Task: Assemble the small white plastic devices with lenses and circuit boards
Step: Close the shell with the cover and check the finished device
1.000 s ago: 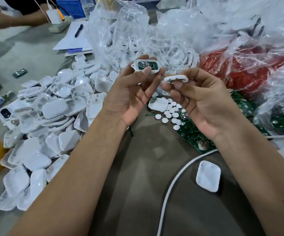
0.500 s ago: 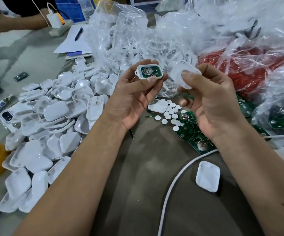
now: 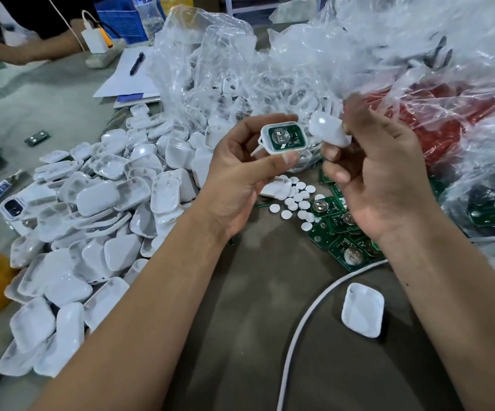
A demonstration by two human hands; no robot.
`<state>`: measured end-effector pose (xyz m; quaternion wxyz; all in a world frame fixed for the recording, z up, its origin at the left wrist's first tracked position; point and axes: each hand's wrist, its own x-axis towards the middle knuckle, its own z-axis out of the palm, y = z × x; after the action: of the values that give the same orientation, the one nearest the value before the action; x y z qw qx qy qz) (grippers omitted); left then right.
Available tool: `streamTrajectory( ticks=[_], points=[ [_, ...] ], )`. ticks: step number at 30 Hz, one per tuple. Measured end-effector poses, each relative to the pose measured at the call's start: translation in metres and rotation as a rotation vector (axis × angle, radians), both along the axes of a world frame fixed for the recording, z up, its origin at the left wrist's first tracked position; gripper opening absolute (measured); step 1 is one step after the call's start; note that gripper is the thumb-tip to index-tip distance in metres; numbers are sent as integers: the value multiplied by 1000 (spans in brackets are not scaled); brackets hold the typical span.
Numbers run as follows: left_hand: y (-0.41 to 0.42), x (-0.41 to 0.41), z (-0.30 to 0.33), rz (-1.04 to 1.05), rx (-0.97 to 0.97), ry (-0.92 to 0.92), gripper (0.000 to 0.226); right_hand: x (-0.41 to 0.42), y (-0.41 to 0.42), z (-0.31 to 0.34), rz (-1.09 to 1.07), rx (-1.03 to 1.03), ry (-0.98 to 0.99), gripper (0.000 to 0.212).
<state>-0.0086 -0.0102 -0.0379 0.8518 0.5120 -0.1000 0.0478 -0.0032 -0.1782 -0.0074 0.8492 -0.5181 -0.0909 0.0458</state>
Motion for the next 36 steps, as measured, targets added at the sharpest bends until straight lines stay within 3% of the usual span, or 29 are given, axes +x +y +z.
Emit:
streamTrajectory(
  ticks=[3, 6, 10, 19, 36],
  points=[
    [-4, -1, 0, 59, 32, -13, 39, 3, 1, -4, -17, -36, -61, 8],
    [-8, -2, -1, 99, 72, -10, 40, 6, 1, -6, -95, -114, -139, 16],
    [-12, -2, -4, 125, 92, -2, 44, 8, 0, -6, -126, -62, -148, 29],
    [-14, -2, -7, 278, 229, 5, 43, 12, 0, -10, -127, -142, -171, 17],
    [-21, -4, -7, 287, 333, -7, 41, 14, 3, -15, -257, -360, -223, 8]
  ],
)
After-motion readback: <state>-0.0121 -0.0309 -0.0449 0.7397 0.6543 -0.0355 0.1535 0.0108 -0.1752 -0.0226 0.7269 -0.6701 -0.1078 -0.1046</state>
